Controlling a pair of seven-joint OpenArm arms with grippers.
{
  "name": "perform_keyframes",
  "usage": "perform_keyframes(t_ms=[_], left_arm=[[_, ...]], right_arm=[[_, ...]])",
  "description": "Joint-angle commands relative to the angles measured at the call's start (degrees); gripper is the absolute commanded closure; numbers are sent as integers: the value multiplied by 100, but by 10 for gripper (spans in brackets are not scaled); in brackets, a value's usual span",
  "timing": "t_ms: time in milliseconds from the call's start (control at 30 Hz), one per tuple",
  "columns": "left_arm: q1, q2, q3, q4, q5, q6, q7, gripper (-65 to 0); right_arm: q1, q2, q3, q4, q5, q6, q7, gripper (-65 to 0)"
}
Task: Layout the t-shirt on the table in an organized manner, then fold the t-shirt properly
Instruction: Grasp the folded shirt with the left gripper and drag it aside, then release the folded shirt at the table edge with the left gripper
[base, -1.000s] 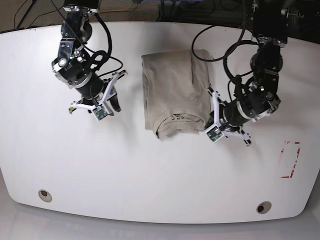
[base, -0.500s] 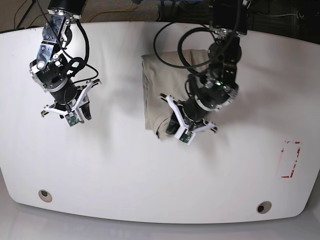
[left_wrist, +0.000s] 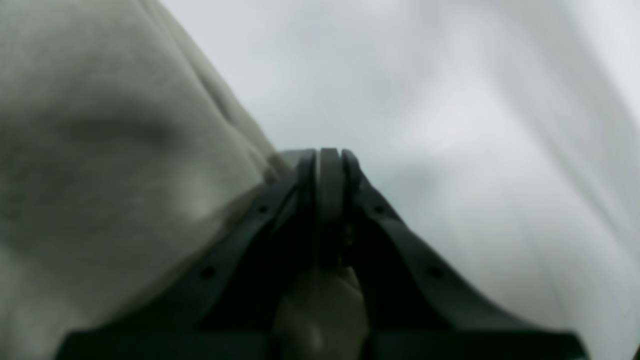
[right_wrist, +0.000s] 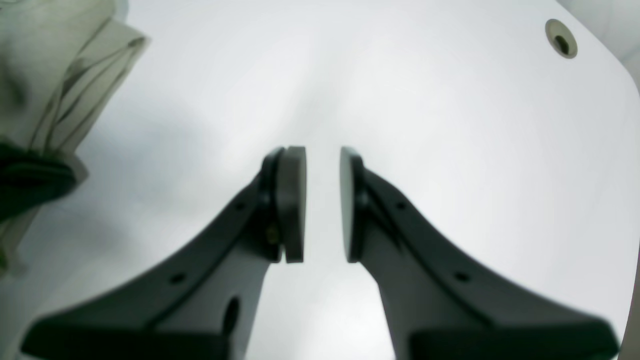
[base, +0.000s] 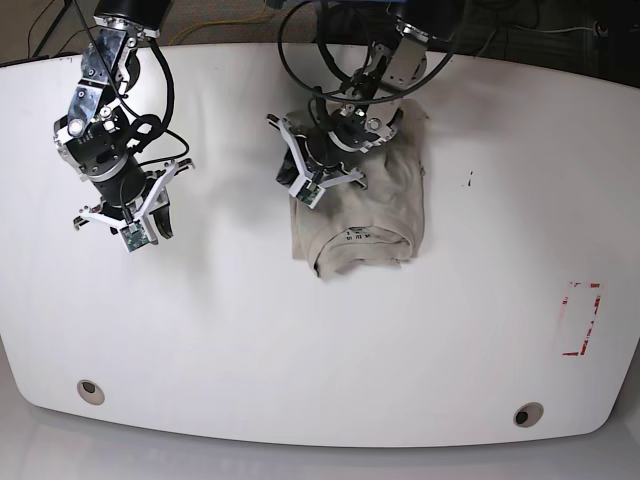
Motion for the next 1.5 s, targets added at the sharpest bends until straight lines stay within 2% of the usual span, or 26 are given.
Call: perform_keyframes(t_ms=[0,267,533,733,833,1100,1467], left_arm=[[-36,-263,-175,-42,130,-35,180,0],[272,-1081,-1028,240,130,-791,233,0],[834,-2101,-1907,811,130,-1793,505,0],[1063,-2611,-2628,802,130,-2355,611,0],[1116,-2848,-2892,697,130,-2654,611,0],[1089,-3437,-3428,213,130,-2712,602,0],[1036,-3789,-3973,99,130,-2712,611,0]], right_arm=[[62,62,27,102,63,-12,137,-109],[62,62,27,102,63,-12,137,-109],[53,62,18,102,63,-12,137,-109],[53,45,18,102,63,-12,137,-109],[53,-70,27,102,54,-12,129,-109],[-141,-140,-8,110,54,-12,129,-109],[-237,-149,0,128,54,-12,129,-109]])
